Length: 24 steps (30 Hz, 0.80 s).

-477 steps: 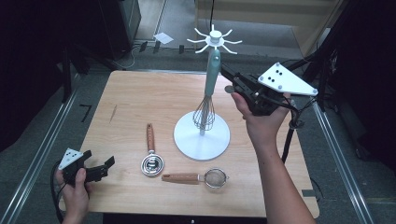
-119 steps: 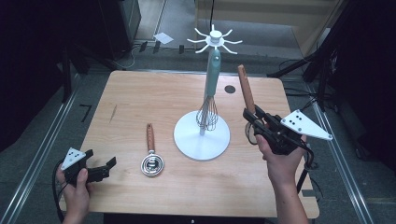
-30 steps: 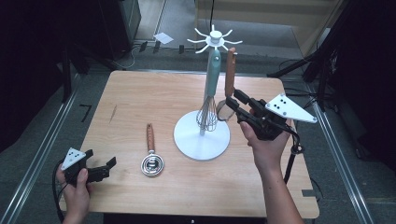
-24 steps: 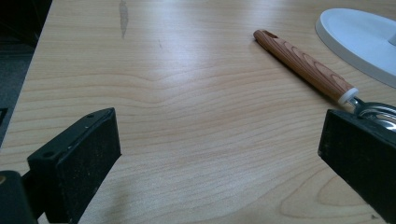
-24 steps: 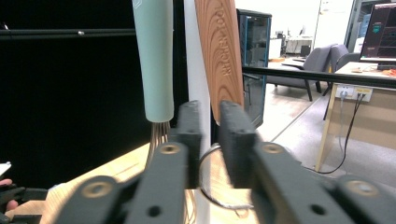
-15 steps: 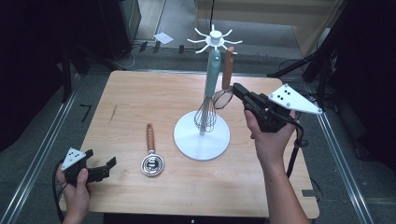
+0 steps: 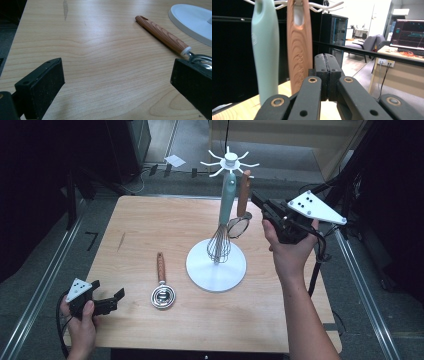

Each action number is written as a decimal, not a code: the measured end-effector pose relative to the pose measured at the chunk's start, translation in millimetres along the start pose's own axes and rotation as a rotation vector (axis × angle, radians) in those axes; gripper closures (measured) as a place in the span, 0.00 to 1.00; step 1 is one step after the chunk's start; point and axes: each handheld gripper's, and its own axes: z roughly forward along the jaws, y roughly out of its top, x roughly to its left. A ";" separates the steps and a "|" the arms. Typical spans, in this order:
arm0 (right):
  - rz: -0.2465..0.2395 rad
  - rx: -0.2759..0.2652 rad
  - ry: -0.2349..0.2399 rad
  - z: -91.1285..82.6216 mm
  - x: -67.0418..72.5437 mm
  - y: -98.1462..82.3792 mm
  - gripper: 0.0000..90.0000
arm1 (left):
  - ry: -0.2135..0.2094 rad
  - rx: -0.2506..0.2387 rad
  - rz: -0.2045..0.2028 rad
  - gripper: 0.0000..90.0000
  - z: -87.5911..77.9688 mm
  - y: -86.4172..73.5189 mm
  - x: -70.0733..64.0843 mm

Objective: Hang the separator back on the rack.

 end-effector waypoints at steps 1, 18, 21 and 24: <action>-0.004 -0.003 0.007 0.9 -2.1 1.5 1.00 | -0.001 0.001 0.000 0.00 -0.1 0.0 0.1; -0.055 -0.066 0.098 14.5 -6.2 17.6 1.00 | -0.004 0.003 0.001 0.00 0.0 0.0 0.2; -0.056 -0.055 0.115 13.4 -4.9 16.3 1.00 | -0.005 0.005 0.003 0.00 0.0 0.0 0.1; -0.058 -0.054 0.127 12.2 -2.4 15.7 1.00 | -0.004 0.006 0.004 0.00 0.0 0.1 0.1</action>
